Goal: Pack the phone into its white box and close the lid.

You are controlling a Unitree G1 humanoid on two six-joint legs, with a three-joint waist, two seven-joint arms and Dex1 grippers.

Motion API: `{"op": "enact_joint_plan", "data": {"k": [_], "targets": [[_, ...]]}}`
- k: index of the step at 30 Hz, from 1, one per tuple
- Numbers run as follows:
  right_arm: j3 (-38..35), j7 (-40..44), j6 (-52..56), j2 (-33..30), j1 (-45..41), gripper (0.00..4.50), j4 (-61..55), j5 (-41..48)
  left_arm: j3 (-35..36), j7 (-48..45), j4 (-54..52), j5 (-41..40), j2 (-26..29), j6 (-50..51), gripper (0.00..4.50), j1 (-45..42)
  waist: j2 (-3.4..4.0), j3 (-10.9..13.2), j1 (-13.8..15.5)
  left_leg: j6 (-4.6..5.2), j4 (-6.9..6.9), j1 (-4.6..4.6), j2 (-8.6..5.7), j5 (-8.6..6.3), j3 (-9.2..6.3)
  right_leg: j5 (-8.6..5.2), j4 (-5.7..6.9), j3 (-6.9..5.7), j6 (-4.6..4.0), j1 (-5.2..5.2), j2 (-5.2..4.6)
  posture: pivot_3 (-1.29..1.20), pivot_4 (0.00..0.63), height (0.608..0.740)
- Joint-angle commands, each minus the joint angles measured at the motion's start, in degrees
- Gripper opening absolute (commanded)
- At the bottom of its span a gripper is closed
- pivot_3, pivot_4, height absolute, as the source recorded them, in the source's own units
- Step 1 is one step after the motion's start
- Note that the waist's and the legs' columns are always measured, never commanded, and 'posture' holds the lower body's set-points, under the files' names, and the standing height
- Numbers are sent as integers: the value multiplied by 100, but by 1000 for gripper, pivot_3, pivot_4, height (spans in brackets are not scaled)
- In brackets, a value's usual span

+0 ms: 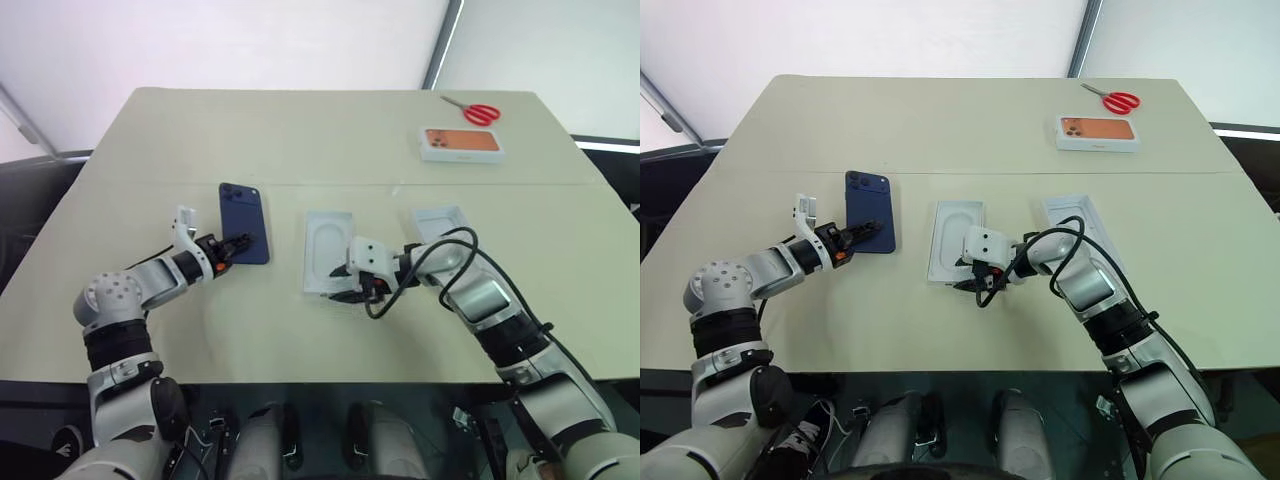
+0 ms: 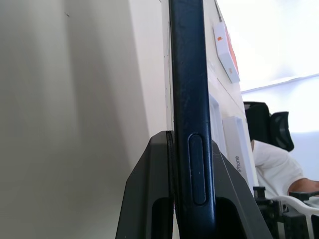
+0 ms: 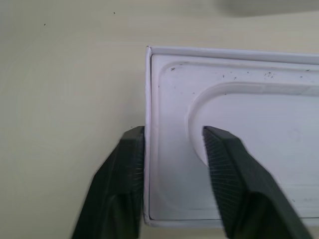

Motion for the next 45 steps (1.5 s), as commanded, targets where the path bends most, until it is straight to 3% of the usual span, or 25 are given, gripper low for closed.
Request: {"op": "enact_joint_plan", "data": {"k": [1, 13, 14, 16, 27, 35, 43, 45], "targets": [[18, -52, -13, 44, 12, 2065, -113, -6, -21, -104, -302, -206, 68, -65, 41, -21, 0, 0, 18, 0, 0, 0, 0, 0, 0, 0, 0, 0, 0, 0, 0, 0, 150, 738], [94, -112, 139, 181, 15, 2065, -65, -30, -104, -137, -264, -170, 72, -122, 41, -4, -1, 0, 86, -12, 3, 0, 1, -7, 0, 0, 0, -1, -1, 1, 0, 0, 150, 738], [109, -146, 105, 180, 6, 1495, -41, -75, -104, -134, -259, -172, 70, -117, 41, -3, -1, 0, 84, -11, 3, 0, 1, -6, 0, 0, 0, -1, -1, 1, 1, 0, 150, 738], [139, -148, 72, 167, 11, 798, -41, -111, -118, -145, -265, -169, 83, -115, 41, 6, -7, -4, 78, -11, 4, 0, 2, -6, 0, 1, 0, -2, -1, 2, 2, 0, 150, 738], [174, -241, 40, 297, 18, 798, 8, -182, -125, -177, -210, -215, 141, -123, 41, -4, -9, -4, 63, -12, 5, 0, 7, -7, -1, 1, 1, -3, -1, 2, 5, 0, 150, 738], [381, -693, 117, 1122, -66, 798, 215, -294, -19, -202, -33, -272, 320, -162, 41, -190, -10, -5, -25, -7, 5, 1, 13, 0, -1, 1, 2, -3, -2, 1, 12, 0, 150, 738], [539, -741, 40, 1493, -166, 798, 492, -420, -40, -204, 60, -285, 437, -182, 41, -375, -11, -6, -99, -7, 3, 3, 16, 5, -1, 0, 3, -3, -2, 1, 18, 0, 150, 738], [462, -795, 237, 1580, -156, 1447, 515, -363, -25, -164, 3, -312, 400, -159, 41, -355, -11, -6, -99, -7, 3, 3, 16, 6, -1, 0, 3, -3, -2, 1, 18, 0, 150, 738]]}}
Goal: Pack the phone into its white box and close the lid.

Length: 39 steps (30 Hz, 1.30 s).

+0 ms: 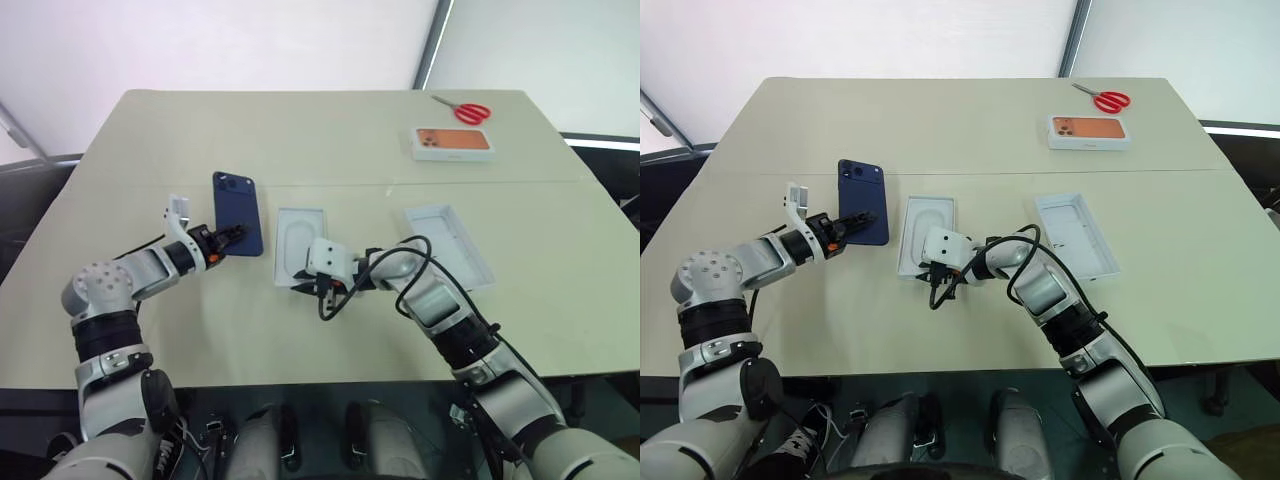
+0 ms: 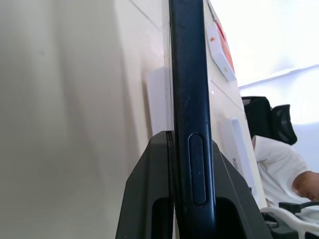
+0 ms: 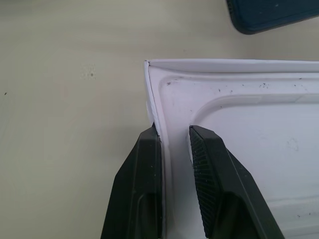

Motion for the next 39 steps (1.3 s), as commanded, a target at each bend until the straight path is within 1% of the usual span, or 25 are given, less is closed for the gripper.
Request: {"op": "enact_joint_plan", "data": {"k": [1, 2, 5, 9, 12, 19, 21, 25, 28, 30, 32, 34, 39], "targets": [[167, 3, 172, 247, 36, 1805, 110, 91, 138, -34, -231, -247, 4, -61, 41, -93, 0, 0, 3, 0, 0, 0, 1, 0, 0, 0, 0, 0, 0, 0, 1, 0, 150, 738], [185, -18, 124, 238, 31, 2238, 117, 36, 144, -18, -250, -260, -15, -51, 41, -86, 0, 0, 9, 0, 0, 0, 1, 0, 0, 0, 0, 0, 0, 0, 0, 0, 150, 738], [210, 39, 87, 193, 7, 3817, 45, 21, 131, 54, -369, -309, -126, -14, 41, -42, 0, 1, 29, 0, 0, 0, -4, 0, 1, 0, 0, 0, 0, 0, -5, 0, 150, 738], [91, 73, 175, 116, -92, 3817, -72, 93, 94, 156, -560, -427, -277, 81, 41, 24, -2, 1, 42, -1, 0, 0, -7, 0, 0, 0, -1, 0, 0, 2, -10, 0, 150, 738], [-63, 96, 486, 80, -236, 3817, -159, 222, 61, 196, -678, -477, -356, 137, 41, 40, -3, 2, 37, 0, 0, 0, -7, 0, 0, 0, -1, 0, 0, 2, -10, 0, 150, 738], [-311, -226, 843, 330, -422, 3817, -313, 450, -10, 238, -665, -532, -404, 167, 41, -31, -3, 2, 35, 0, 0, 0, -6, 0, 0, 0, 0, 0, 0, 2, -8, 0, 150, 738], [-366, -174, 834, 180, -453, 3817, -355, 472, -5, 286, -656, -588, -484, 201, 41, -57, -3, 2, 53, 0, 0, -1, -7, 0, 0, 0, 0, 0, 0, 2, -9, 0, 150, 738], [-604, 235, 808, -565, -493, 3817, -342, 586, -32, 548, -941, -763, -912, 297, 41, 62, -7, 5, 172, 0, 1, -4, -17, 0, -1, 0, -1, 0, 1, 2, -14, 0, 150, 738], [-672, 352, 757, -893, -507, 3817, -292, 639, -122, 645, -1174, -788, -1054, 322, 41, 196, -8, 5, 183, 1, 5, -8, -18, -1, -3, 1, -2, 0, 1, 1, -18, 0, 150, 738], [-985, 463, 710, -1203, -517, 3817, -190, 794, -77, 810, -1243, -830, -1182, 326, 41, 282, -7, 5, 180, 1, 5, -8, -11, 0, -3, 1, -1, -1, 0, -1, -13, 0, 150, 738], [-1299, 474, 620, -1379, -498, 3817, -78, 963, -75, 968, -1326, -838, -1324, 299, 41, 369, -7, 5, 180, 2, 4, -8, -9, 0, -4, 1, -1, -1, 0, -2, -11, 0, 150, 738], [-1462, 518, 426, -1429, -423, 3817, -77, 1107, -144, 984, -1439, -852, -1390, 259, 41, 426, -8, 6, 179, 3, 5, -8, -10, 1, -3, 1, -2, -1, 0, -1, -11, 0, 150, 738], [-1935, 375, 85, -1185, -443, 3817, 98, 1548, -173, 1123, -1196, -744, -1472, 78, 41, 318, -9, 7, 184, 4, 5, -8, -6, 1, -3, 1, -2, -2, 0, -1, -7, 0, 150, 738]]}}
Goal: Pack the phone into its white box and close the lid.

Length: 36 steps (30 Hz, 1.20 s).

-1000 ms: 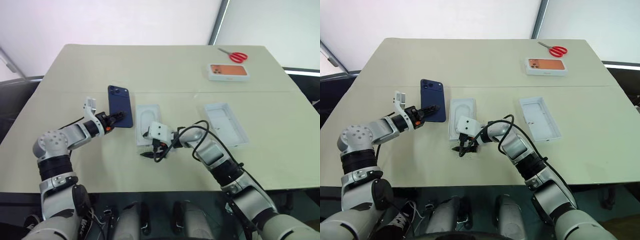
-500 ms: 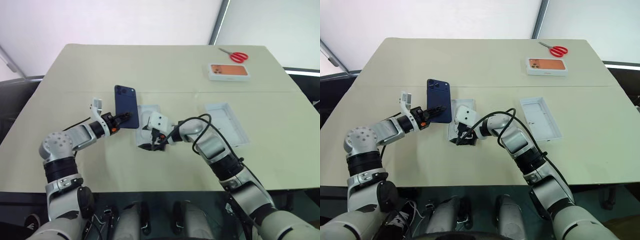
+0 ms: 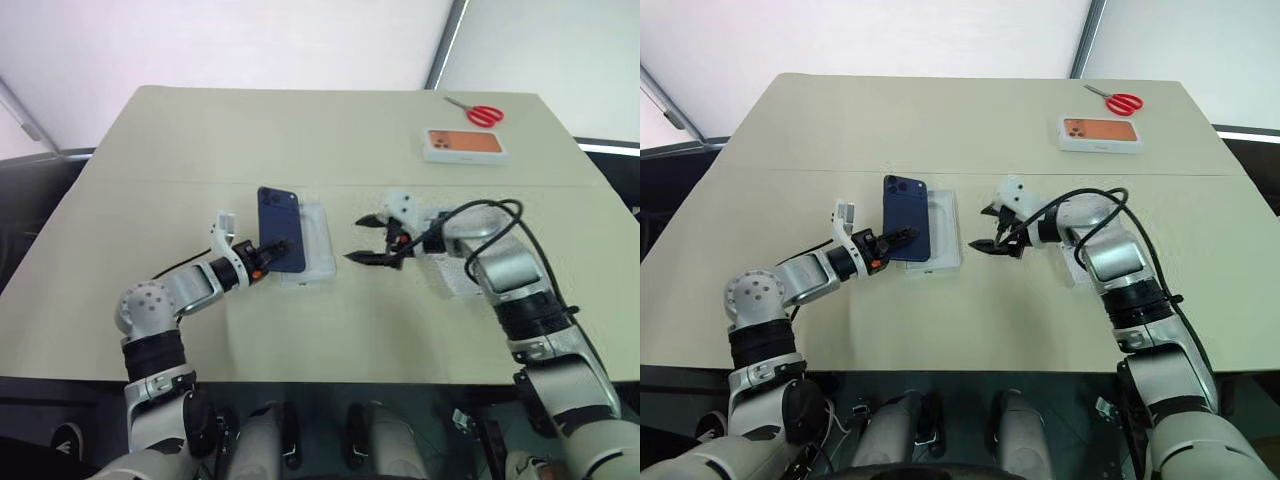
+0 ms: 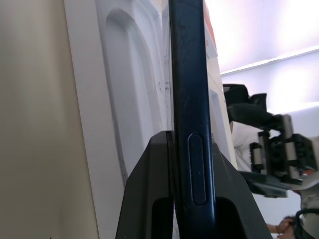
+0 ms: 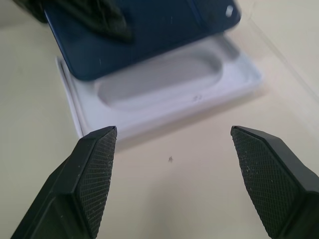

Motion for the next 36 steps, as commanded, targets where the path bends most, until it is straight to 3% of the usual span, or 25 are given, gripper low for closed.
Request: {"op": "enact_joint_plan", "data": {"k": [1, 10, 30, 36], "targets": [[-370, -54, -207, 135, -89, 3817, 64, 379, -58, 22, -62, -140, -74, -165, 41, -193, 0, 0, 8, 0, 0, 0, -2, 0, 1, 0, 0, 0, 0, 0, -2, 0, 150, 738], [-324, -65, -449, 205, -103, 3817, 239, 457, -199, 290, -232, -281, -564, -24, 41, -50, -1, 1, 17, 3, 5, -4, -6, 1, -1, 0, -1, -3, 1, 2, -5, 0, 150, 738], [-136, -196, -499, 236, 0, 3817, 214, 316, -308, 561, -258, -354, -660, -133, 41, 19, -1, 1, 20, 3, 6, -4, -3, 1, -2, 0, 0, -3, 0, 1, -3, 0, 150, 738], [-112, -213, -495, 225, -2, 3879, 267, 309, -346, 588, -290, -299, -597, -305, 2929, 29, 0, 0, 19, 3, 6, -4, -3, 1, -2, 0, 0, -3, 0, 1, -3, 0, 150, 738]]}}
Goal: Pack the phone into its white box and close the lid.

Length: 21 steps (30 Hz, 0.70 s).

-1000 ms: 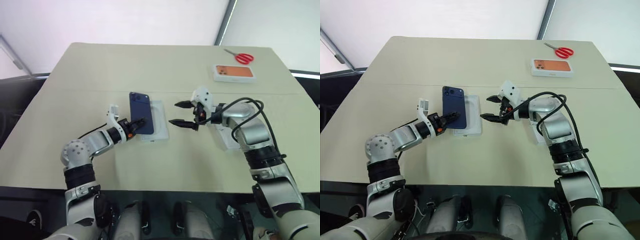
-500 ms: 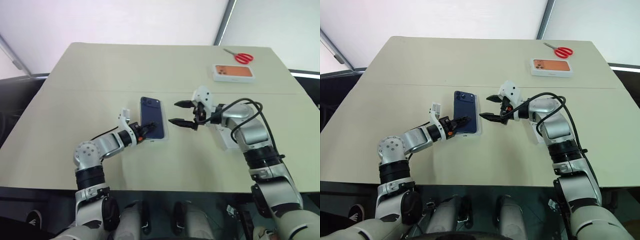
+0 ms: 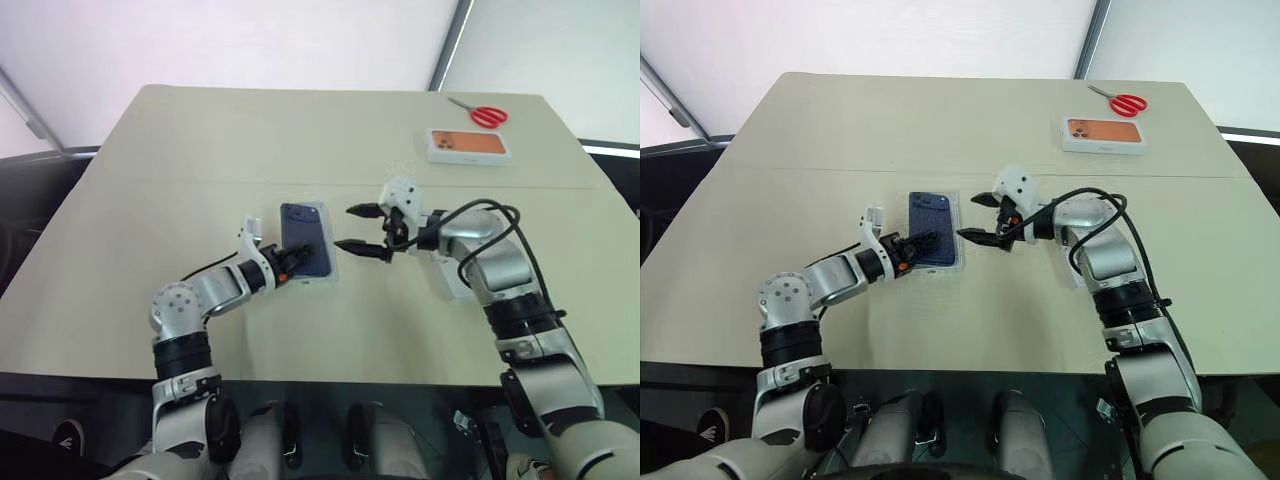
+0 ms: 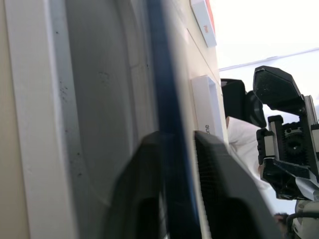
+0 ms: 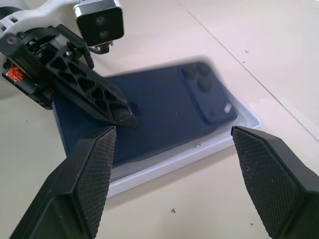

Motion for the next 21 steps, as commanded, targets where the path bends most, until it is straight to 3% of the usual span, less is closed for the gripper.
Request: {"op": "enact_joint_plan", "data": {"k": [1, 3, 4, 21], "targets": [[-49, -34, -107, -12, -47, 3879, -62, 6, 8, 17, -168, -91, 54, -143, 3465, -25, 0, 0, -3, 0, 0, 1, 0, 0, 0, 0, 0, 0, 0, 1, 0, 0, 150, 738], [-45, -39, -110, -10, -53, 3879, -53, 1, -36, 3, -208, -130, 104, -136, 4380, -29, 2, -1, -5, 0, 0, 2, 1, 0, 0, 0, 1, 0, -1, 1, 1, 0, 150, 738], [-44, -40, -110, -10, -52, 3879, -56, 0, -69, 0, -237, -137, 130, -140, 4448, -22, 2, -2, -6, 0, 0, 3, 2, 0, 0, 1, 1, 0, -1, 1, 1, 0, 150, 738], [28, -79, -285, 124, -121, 3879, 181, -143, -172, 107, -906, -692, 867, 393, 4448, -92, 2, -1, -4, 0, 0, 2, 2, 0, 0, 0, 1, 1, -1, 1, 2, 0, 150, 738]]}}
